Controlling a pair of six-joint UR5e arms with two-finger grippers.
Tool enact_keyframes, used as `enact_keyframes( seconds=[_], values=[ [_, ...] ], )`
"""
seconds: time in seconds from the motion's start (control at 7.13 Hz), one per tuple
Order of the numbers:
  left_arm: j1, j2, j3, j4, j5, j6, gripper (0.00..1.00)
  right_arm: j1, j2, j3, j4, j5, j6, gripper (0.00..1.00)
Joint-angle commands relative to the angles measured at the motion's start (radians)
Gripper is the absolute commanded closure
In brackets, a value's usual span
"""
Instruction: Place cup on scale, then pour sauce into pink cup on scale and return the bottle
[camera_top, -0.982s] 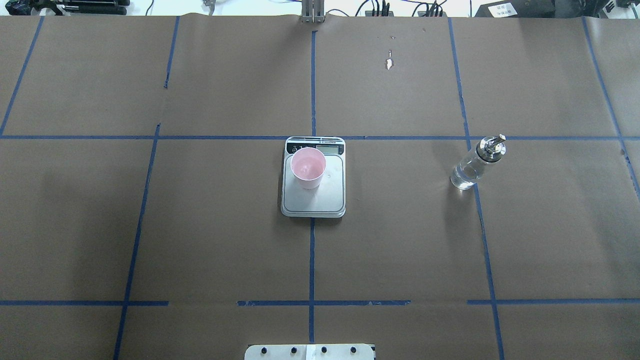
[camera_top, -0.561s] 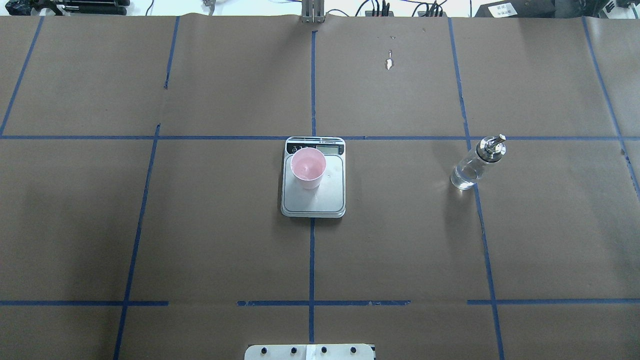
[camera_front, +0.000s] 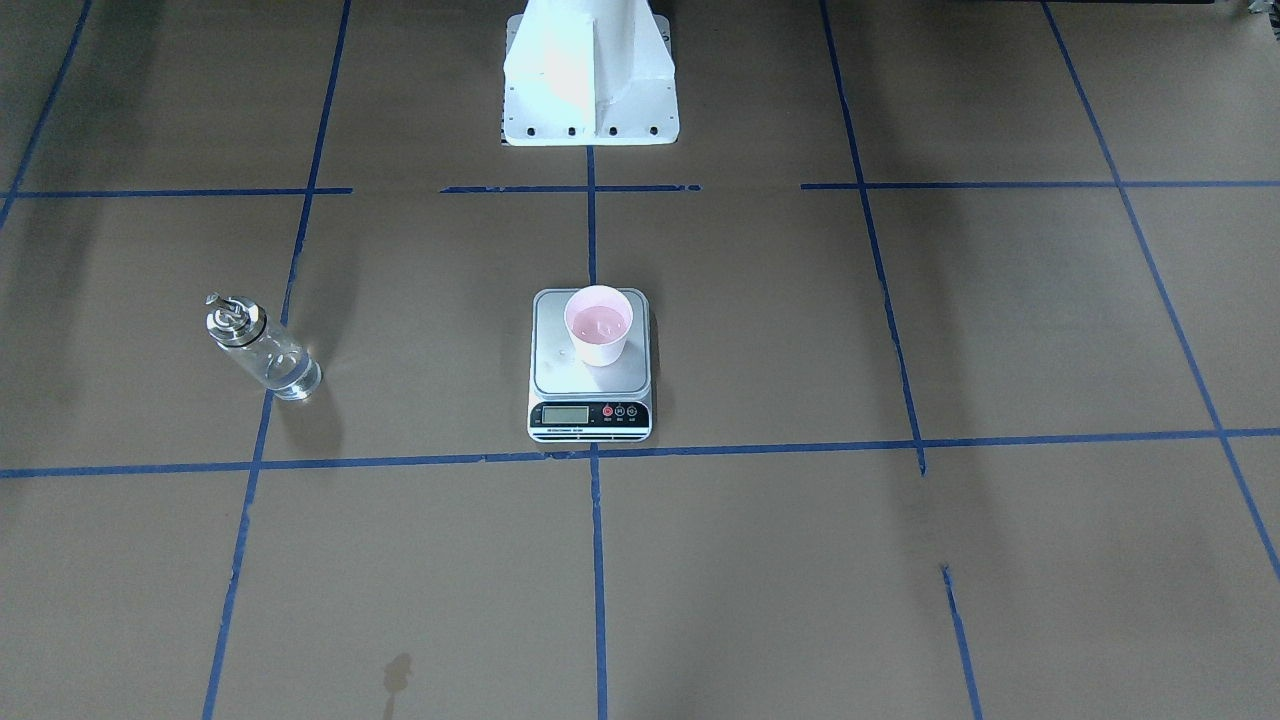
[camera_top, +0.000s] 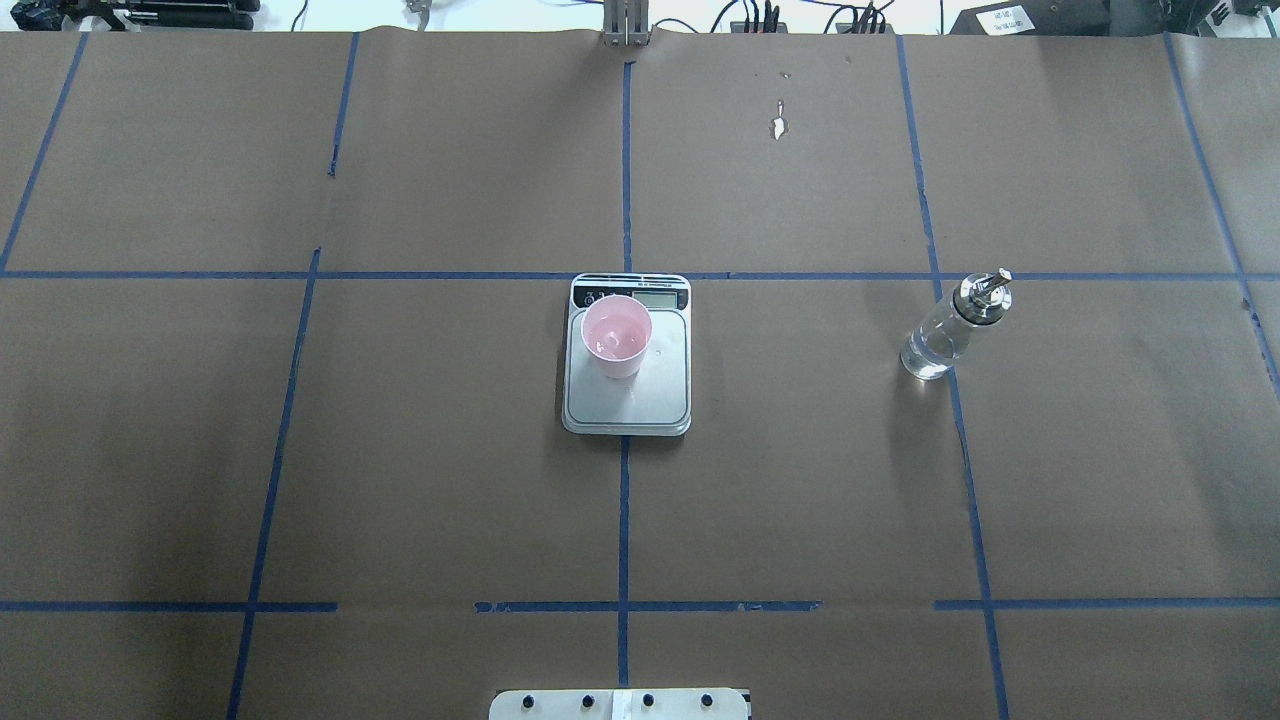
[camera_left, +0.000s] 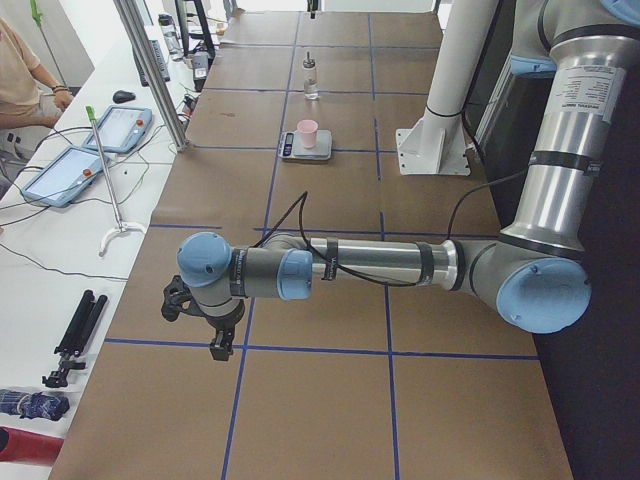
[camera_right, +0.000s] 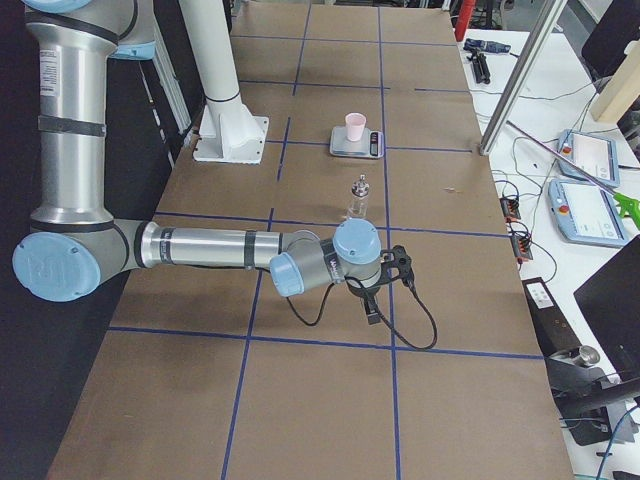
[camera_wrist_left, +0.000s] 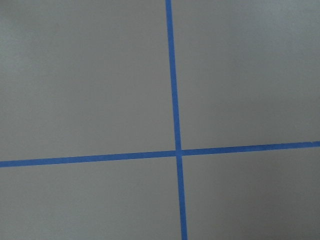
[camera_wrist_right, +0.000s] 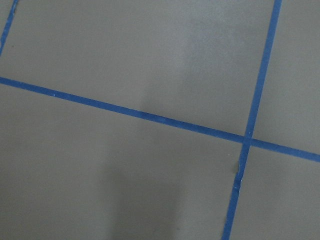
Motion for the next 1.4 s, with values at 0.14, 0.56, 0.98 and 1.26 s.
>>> enact_keyframes(
  seconds=[0.14, 0.56, 0.98, 1.26],
  values=[
    [0.109, -0.005, 0.0, -0.019, 0.005, -0.165, 0.0, 0.015, 0.1, 0.031, -0.397, -0.084, -0.341, 0.0],
    [0.106, 0.012, -0.047, 0.035, 0.008, -0.018, 0.0, 0.018, 0.103, 0.024, -0.406, -0.083, -0.342, 0.0],
    [0.108, 0.008, -0.072, 0.084, 0.007, -0.001, 0.0, 0.032, 0.099, 0.031, -0.415, -0.065, -0.342, 0.0],
    [0.109, 0.02, -0.075, 0.076, 0.007, -0.001, 0.0, 0.032, 0.102, 0.031, -0.409, -0.06, -0.34, 0.0]
  ],
)
